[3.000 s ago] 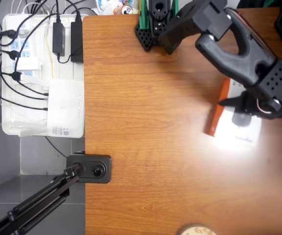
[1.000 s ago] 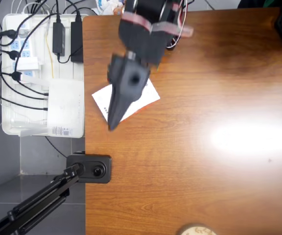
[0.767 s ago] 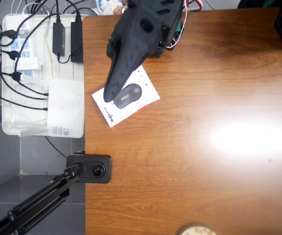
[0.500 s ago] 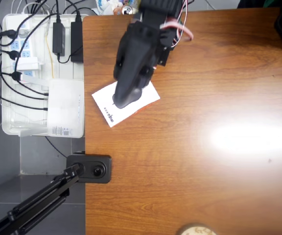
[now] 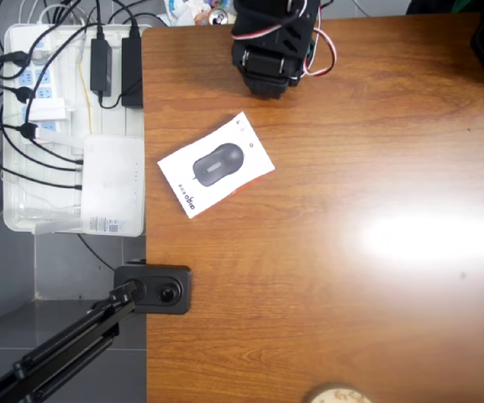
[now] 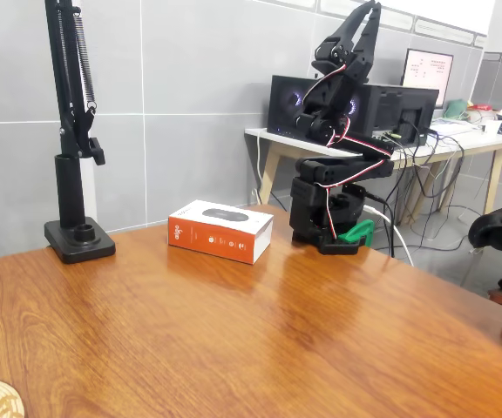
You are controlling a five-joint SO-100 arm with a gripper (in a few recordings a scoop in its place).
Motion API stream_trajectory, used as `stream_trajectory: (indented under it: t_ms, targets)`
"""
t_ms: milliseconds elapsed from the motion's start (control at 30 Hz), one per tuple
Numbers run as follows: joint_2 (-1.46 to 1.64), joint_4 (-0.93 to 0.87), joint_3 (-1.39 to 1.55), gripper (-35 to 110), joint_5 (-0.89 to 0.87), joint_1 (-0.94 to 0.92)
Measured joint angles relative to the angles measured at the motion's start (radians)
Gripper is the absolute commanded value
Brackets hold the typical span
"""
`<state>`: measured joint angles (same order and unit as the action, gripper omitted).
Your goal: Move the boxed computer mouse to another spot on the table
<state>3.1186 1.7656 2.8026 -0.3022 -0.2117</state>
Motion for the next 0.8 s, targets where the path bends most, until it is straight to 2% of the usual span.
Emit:
stream_trajectory:
  t_ms: [67,167,800]
  targets:
    - [0.000,0.002,0.000,0,-0.095,-0.008]
    - [0.000,0.002,0.000,0,-0.146,-0.009]
    - [0.000,0.002,0.000,0,-0.158,0.002]
